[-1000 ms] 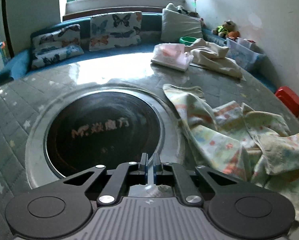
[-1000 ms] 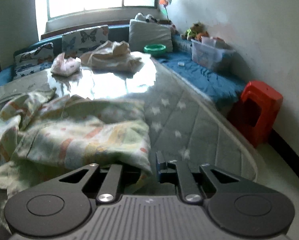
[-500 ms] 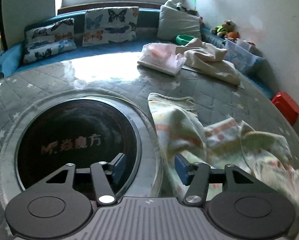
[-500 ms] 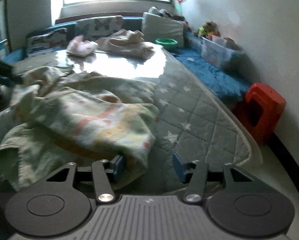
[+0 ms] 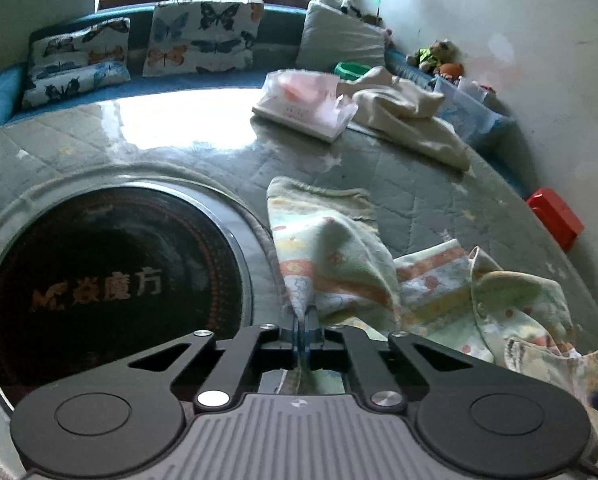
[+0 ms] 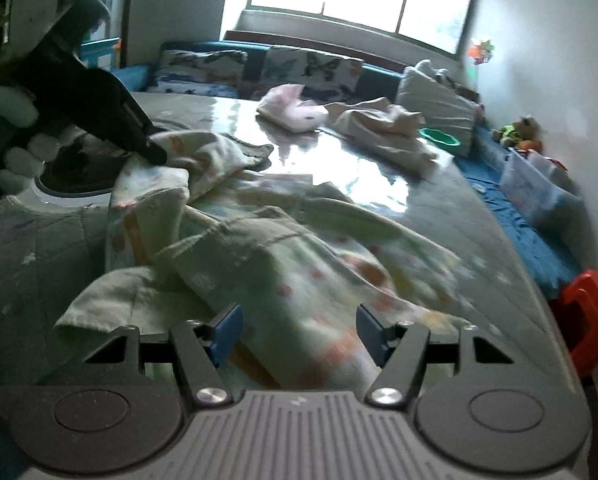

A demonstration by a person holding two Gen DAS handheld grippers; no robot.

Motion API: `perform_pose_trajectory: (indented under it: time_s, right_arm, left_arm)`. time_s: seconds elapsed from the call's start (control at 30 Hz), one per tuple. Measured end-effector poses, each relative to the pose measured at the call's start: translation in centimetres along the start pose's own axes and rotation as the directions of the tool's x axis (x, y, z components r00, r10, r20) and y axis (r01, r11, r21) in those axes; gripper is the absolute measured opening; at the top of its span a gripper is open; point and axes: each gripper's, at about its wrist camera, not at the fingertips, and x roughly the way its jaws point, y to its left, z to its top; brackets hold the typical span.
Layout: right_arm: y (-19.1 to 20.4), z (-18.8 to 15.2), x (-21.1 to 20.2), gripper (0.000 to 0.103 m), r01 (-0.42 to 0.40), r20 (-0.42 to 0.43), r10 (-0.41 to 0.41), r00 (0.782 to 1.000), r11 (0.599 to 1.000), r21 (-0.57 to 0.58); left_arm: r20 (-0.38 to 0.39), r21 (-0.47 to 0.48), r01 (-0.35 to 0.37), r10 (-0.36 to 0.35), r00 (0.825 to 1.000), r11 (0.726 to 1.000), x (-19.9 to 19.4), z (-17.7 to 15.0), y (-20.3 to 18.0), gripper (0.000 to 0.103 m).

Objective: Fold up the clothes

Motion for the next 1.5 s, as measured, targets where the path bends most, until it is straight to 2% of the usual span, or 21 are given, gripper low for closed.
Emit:
perform_pose_trajectory:
  time_s: [0.07, 0.23, 0.43, 0.57, 0.7, 0.83, 1.0, 1.27, 1.4, 1.5]
  right_arm:
    - [0.4, 0.2, 1.3, 0.064, -0.013, -0.013, 0.013, 1.000, 1.000, -0.001]
    - [0.3, -0.2, 2.7, 0.053, -0.013, -0.039, 0.015, 0.999, 0.999, 0.033]
    - [-1.3, -1.5, 1.4, 0.057, 0.027, -0.057, -0.022, 0.998, 0.996, 0.087]
    - [-1.8, -2.5, 1.1, 0.060, 0.025, -0.075, -0.016, 0.997, 0.992, 0.125]
    - [-1.3, -1.9, 2.0, 0.061, -0.032, -0.063, 0.042, 0.997, 0.987, 0.158]
    - [0.5, 0.0, 3.6, 0.061, -0.097, -0.048, 0.104, 0.993, 0.986, 0.138]
    - [4.3, 3.1, 6.4, 0.061, -0.170, -0.030, 0.172, 0.985, 0.984, 0.054]
    - [11.1, 7.8, 10.4, 0.061, -0.292, -0.020, 0.291, 0.956, 0.955, -0.060]
    - [14.1, 8.9, 11.0, 0.061, -0.325, -0.027, 0.324, 0.946, 0.938, -0.119]
    - [15.7, 9.2, 10.9, 0.061, -0.346, -0.042, 0.343, 0.938, 0.924, -0.166]
  left_arm:
    - [0.015, -0.007, -0.001, 0.001, 1.000, 1.000, -0.9, -0.2, 0.5, 0.002]
    - [0.031, -0.038, -0.014, 0.015, 0.999, 0.999, -2.8, -1.7, 2.0, 0.002]
    - [0.043, -0.076, -0.030, 0.033, 0.999, 0.997, -5.1, -3.8, 4.0, 0.002]
    - [0.051, -0.106, -0.041, 0.047, 0.998, 0.993, -6.5, -5.2, 5.3, 0.002]
    - [0.066, -0.146, -0.074, 0.085, 0.994, 0.986, -7.7, -6.3, 6.8, 0.002]
    - [0.091, -0.193, -0.111, 0.130, 0.987, 0.975, -9.2, -6.6, 8.9, 0.002]
    - [0.114, -0.265, -0.179, 0.215, 0.970, 0.948, -11.1, -6.8, 12.3, 0.002]
    - [0.102, -0.386, -0.289, 0.352, 0.931, 0.876, -14.6, -8.6, 18.2, 0.002]
    - [0.096, -0.430, -0.324, 0.399, 0.912, 0.843, -16.9, -10.0, 20.1, 0.002]
    - [0.090, -0.439, -0.345, 0.423, 0.902, 0.829, -18.2, -11.3, 20.7, 0.002]
